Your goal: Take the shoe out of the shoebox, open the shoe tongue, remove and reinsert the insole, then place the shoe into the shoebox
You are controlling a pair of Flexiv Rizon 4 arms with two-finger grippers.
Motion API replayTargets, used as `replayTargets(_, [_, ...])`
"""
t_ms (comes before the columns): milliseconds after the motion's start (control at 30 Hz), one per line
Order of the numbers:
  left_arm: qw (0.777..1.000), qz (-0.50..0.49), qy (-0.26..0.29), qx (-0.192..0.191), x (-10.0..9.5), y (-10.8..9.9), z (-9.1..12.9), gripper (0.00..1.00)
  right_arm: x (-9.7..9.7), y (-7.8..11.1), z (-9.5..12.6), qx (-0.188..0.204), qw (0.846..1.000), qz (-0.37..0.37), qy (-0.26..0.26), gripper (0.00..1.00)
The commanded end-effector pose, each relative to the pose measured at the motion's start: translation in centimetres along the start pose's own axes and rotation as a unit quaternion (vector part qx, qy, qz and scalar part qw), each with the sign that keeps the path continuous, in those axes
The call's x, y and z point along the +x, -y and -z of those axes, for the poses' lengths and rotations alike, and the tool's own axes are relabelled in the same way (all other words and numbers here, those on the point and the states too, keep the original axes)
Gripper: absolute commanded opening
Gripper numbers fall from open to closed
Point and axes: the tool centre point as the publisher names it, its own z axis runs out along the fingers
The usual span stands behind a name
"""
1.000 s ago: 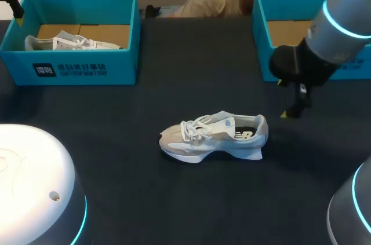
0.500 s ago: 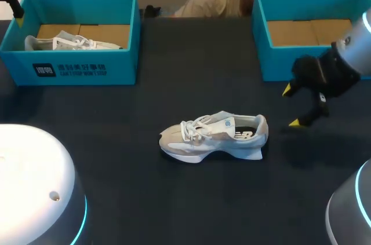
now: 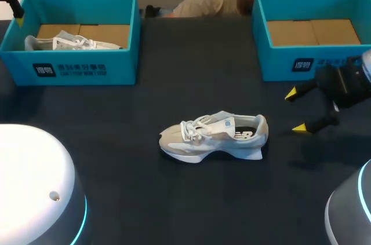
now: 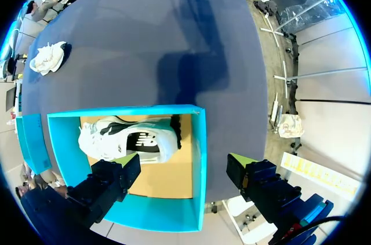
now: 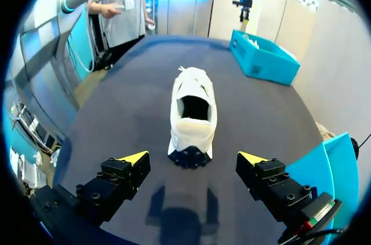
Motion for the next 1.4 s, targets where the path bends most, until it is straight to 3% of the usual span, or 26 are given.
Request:
replayTargets(33, [1.0, 0.0, -0.001, -0.002, 0.0, 0.2, 0.1, 1.0, 0.2, 0.2, -0.1, -0.008, 1.0, 0.0, 0.002, 1.0])
replayTargets(300, [1.0, 0.0, -0.001, -0.002, 0.0, 0.2, 0.1, 1.0, 0.2, 0.2, -0.1, -0.008, 1.0, 0.0, 0.002, 1.0])
replayTargets(500, [1.0, 0.0, -0.001, -0.002, 0.0, 0.2, 0.1, 1.0, -0.2, 1.6, -1.5, -0.022, 0.999, 0.01, 0.023, 1.0])
replayTargets(1067, [1.0, 0.0, -0.001, -0.002, 0.0, 0.2, 0.1, 1.0, -1.0, 5.8, -5.8, -0.07, 0.997, 0.008, -0.007, 1.0])
replayTargets(1300, [1.0, 0.0, -0.001, -0.002, 0.0, 0.2, 0.1, 1.0, -0.6, 6.6, -6.9, -0.103, 0.995, -0.007, 0.007, 1.0])
replayTargets(1400, [1.0, 0.0, -0.001, -0.002, 0.0, 0.2, 0.1, 1.0, -0.4, 6.6, -7.1, -0.097, 0.995, -0.011, 0.004, 1.0])
